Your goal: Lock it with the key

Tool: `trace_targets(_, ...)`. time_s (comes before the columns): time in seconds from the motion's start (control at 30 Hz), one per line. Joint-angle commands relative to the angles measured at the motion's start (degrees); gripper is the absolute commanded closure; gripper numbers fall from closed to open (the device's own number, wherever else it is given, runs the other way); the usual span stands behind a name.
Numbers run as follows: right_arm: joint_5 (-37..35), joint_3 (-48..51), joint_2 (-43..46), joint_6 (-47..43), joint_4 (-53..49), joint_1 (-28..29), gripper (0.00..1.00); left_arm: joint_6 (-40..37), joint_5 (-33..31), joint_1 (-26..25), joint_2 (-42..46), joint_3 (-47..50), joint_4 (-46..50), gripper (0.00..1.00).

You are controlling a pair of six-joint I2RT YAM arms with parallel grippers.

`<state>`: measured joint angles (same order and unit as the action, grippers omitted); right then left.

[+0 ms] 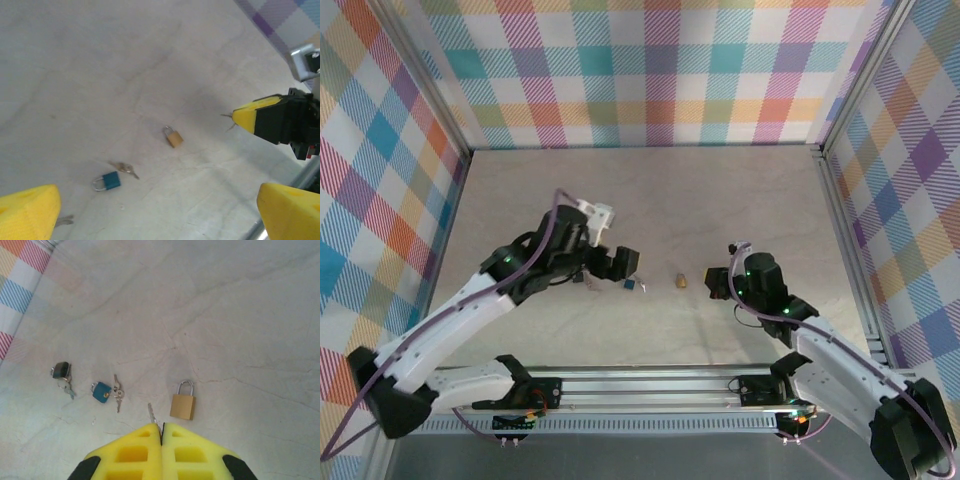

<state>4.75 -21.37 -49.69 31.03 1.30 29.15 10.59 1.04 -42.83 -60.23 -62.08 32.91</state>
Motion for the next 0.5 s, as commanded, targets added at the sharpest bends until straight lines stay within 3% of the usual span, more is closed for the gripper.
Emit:
trace_targets(0.0, 1.6, -0.4, -3.5, 1.6, 4.3, -0.5, 1.0, -2.1, -7.9, 0.2, 4.7, 4.3, -1.2, 0.0)
trace_targets(0.2, 1.6, -2.4, -11.3, 3.5, 6.2, -0.5, 1.0, -2.1, -12.9, 0.2, 11.9, 11.2, -6.6, 0.0)
trace_targets(0.47, 1.9, -4.9, -19.7, 6.2, 7.7, -0.4, 1.0, -3.1, -15.9, 0.2, 14.0, 13.1, -7.9, 0.0)
